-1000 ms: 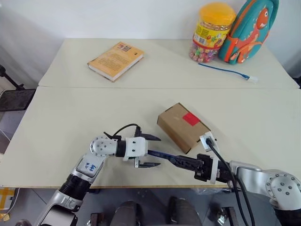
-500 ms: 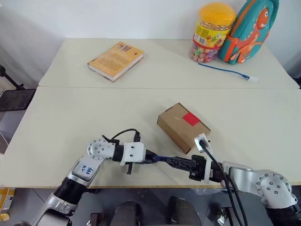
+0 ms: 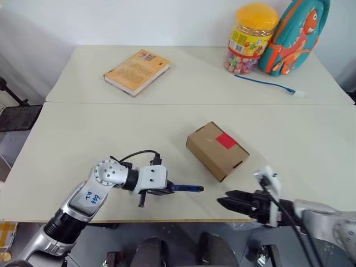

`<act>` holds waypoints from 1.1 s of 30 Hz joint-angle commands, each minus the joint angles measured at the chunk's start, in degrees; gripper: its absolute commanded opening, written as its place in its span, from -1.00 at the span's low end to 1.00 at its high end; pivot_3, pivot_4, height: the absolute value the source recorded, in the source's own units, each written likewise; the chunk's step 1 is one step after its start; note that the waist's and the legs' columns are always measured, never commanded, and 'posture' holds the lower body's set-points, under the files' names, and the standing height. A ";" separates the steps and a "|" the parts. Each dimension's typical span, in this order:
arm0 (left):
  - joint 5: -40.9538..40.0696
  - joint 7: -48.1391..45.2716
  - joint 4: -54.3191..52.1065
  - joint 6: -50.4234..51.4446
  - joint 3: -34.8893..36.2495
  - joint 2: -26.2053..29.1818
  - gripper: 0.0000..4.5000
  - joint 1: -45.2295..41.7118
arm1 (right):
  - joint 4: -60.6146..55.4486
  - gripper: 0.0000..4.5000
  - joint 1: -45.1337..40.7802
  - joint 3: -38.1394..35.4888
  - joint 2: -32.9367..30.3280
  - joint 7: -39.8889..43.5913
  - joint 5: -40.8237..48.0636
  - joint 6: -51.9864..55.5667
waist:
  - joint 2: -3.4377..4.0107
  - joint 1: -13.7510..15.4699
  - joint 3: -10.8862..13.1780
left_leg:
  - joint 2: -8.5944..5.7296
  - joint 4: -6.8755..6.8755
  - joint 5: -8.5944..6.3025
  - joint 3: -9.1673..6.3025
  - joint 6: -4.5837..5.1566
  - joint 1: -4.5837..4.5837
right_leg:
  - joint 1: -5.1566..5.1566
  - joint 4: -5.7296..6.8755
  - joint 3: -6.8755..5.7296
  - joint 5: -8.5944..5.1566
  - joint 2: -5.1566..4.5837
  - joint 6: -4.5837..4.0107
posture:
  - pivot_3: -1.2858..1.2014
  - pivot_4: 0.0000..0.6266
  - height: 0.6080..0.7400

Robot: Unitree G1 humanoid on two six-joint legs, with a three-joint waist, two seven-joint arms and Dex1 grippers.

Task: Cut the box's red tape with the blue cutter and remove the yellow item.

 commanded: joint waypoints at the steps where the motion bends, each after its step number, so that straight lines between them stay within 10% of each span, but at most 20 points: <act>1: 2.90 -1.48 -4.93 4.32 -4.16 2.32 -0.78 -0.86 | -3.72 0.36 -1.01 -2.14 0.07 7.72 -5.02 -5.55 | 0.00 -0.07 0.00 | 0.02 0.00 0.00 0.04 -0.01 0.03 | 0.00 0.00 0.02 0.00 0.02 0.00 | 0.03 -0.52 1.00; 5: 4.02 -0.60 -7.40 9.61 -6.87 2.18 -0.78 -2.25 | -6.58 0.09 -5.52 3.73 0.91 12.54 -11.11 -8.58 | 0.01 0.01 0.00 | 0.03 0.00 0.03 0.05 -0.05 0.07 | 0.00 0.04 0.10 -0.01 0.02 -0.01 | 0.03 -0.52 1.00; 12: 7.06 1.00 -8.26 14.49 -10.30 2.01 -0.78 -5.23 | -7.26 -0.98 -13.30 19.06 5.39 11.64 -24.84 -9.25 | 0.00 0.23 -0.01 | -0.06 0.02 0.02 -0.02 -0.06 0.02 | 0.00 0.04 0.07 -0.01 -0.01 -0.02 | 0.03 -0.52 1.00; 18: 4.63 0.66 -8.69 16.34 -10.53 0.81 -0.78 -4.77 | -4.70 -0.98 -14.19 23.28 8.35 11.14 -31.10 -9.12 | 0.00 0.37 -0.01 | -0.12 0.14 0.03 -0.08 -0.06 0.03 | 0.14 0.01 0.07 -0.01 -0.06 -0.02 | 0.03 -0.52 1.00; 25: 3.40 2.79 -6.23 14.33 -8.48 -1.03 0.08 -3.50 | -5.57 -1.00 -10.65 18.47 7.79 12.99 -29.71 -9.27 | 0.00 0.31 -0.01 | -0.11 0.13 0.03 -0.11 -0.06 0.06 | 0.17 0.03 0.02 -0.01 -0.05 -0.02 | 0.03 -0.52 1.00; 33: 1.06 5.33 -0.12 0.56 -1.00 -1.57 0.08 1.70 | -6.34 -1.00 -6.14 11.83 7.20 15.29 -28.54 -10.02 | 0.01 0.20 -0.02 | -0.09 0.14 0.02 -0.13 -0.05 0.10 | 0.21 0.03 0.03 -0.01 -0.07 -0.02 | 0.03 -0.52 1.00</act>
